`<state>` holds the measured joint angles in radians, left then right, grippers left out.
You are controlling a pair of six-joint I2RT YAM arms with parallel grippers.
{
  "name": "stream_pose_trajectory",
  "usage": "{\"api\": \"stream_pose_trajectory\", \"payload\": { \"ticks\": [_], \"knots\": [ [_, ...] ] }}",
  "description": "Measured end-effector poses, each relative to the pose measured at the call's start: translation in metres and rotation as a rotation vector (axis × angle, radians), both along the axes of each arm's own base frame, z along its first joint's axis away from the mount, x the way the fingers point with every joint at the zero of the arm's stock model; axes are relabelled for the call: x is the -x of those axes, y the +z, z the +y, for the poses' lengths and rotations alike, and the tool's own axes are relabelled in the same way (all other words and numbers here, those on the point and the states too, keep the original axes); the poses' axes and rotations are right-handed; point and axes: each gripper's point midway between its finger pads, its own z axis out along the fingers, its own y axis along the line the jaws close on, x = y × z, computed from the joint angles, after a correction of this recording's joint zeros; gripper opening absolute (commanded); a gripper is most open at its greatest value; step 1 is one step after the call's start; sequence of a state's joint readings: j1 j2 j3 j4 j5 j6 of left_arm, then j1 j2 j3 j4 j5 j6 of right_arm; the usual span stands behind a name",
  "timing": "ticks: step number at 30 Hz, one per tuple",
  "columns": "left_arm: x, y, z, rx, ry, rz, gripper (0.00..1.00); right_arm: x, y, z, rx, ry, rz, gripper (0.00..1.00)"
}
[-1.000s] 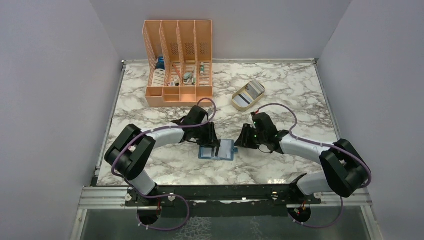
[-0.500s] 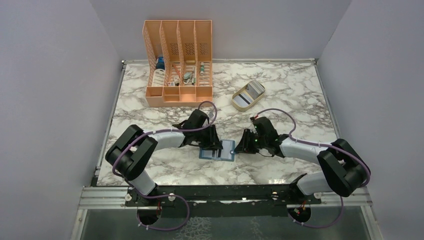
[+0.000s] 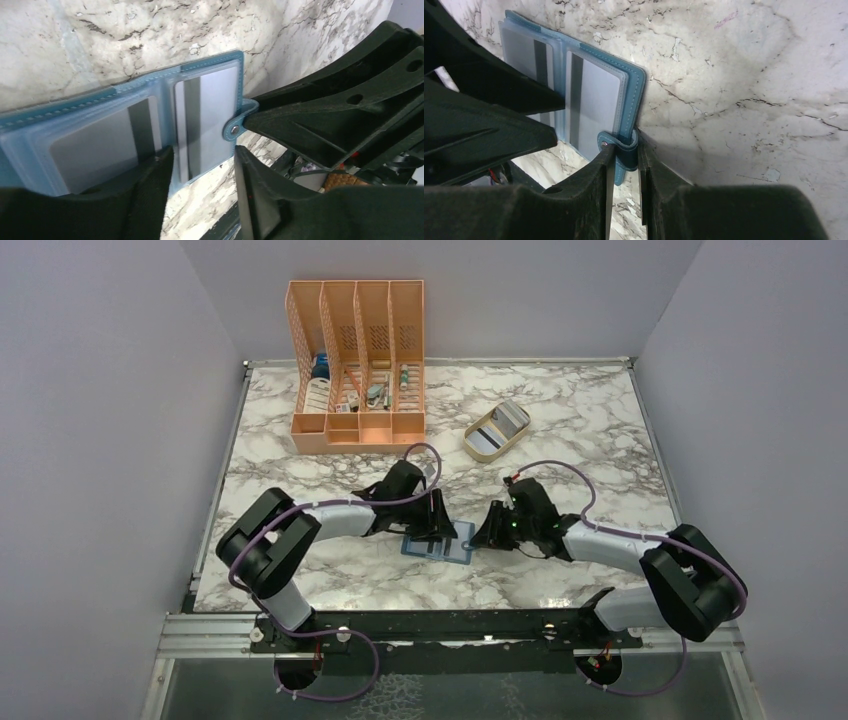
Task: Put the credit cards into the card holder
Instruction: Insert the credit card into the card holder, then turn over the card slot in the card holder.
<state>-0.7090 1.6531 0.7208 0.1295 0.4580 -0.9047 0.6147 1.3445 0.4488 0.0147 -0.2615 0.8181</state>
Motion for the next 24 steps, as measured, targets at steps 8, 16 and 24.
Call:
{"api": "stream_pose_trajectory", "payload": {
  "ticks": [8, 16, 24],
  "knots": [
    [-0.015, 0.021, 0.013, -0.097, 0.025, -0.106, 0.64, -0.003, -0.001, -0.004, 0.026, -0.011, -0.022, 0.23],
    [-0.026, 0.018, 0.045, -0.211, 0.06, -0.145, 0.7, -0.004, -0.002, -0.006, 0.034, -0.009, -0.03, 0.23],
    [-0.03, 0.015, 0.054, -0.232, 0.059, -0.154, 0.72, -0.004, -0.002, -0.005, 0.033, -0.009, -0.03, 0.23]
  ]
}}
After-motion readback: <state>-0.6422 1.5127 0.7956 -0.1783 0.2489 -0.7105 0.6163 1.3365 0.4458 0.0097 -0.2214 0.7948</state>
